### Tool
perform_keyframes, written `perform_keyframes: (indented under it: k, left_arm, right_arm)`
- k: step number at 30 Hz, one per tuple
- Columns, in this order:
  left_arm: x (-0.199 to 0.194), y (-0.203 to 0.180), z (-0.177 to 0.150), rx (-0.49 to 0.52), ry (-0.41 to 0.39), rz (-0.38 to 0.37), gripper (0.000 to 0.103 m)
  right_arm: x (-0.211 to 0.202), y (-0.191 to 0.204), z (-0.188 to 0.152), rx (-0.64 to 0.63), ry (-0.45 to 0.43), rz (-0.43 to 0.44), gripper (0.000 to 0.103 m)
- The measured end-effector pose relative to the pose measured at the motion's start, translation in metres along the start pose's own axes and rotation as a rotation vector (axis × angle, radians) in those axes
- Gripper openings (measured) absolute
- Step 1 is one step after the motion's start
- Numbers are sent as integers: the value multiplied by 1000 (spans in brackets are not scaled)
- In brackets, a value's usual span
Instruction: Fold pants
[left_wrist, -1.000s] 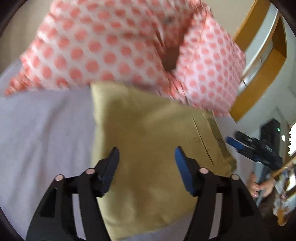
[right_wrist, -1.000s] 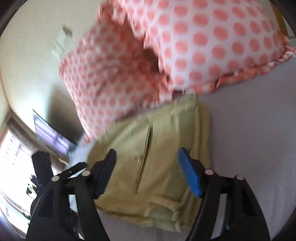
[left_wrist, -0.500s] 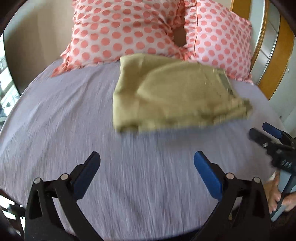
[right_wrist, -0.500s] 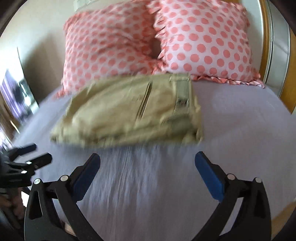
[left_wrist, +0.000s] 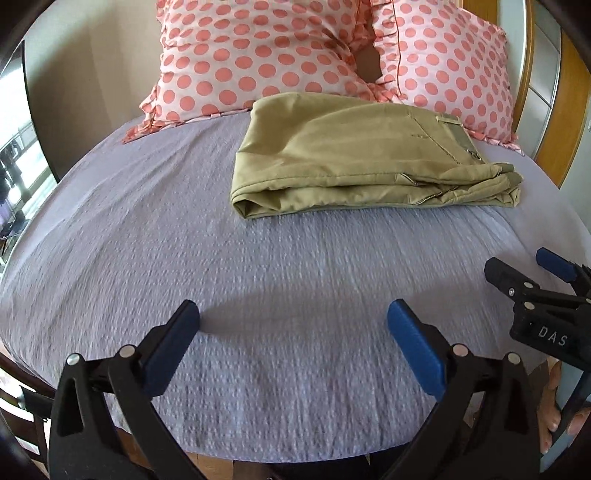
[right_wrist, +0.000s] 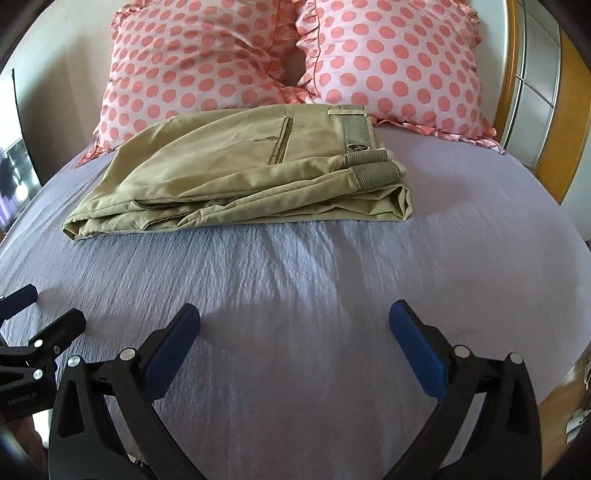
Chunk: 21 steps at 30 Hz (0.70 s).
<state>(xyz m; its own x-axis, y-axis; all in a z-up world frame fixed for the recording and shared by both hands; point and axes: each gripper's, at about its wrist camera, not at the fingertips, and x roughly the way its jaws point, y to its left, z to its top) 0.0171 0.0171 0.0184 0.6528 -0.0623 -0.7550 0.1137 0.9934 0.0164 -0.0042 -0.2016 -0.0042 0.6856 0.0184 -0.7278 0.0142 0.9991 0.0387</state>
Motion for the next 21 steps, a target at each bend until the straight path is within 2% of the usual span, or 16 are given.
perform_keyframes:
  k: [21]
  left_arm:
    - [1,0,1,1,5,1,101]
  right_arm:
    - [0,-1,0,0,0,0,102]
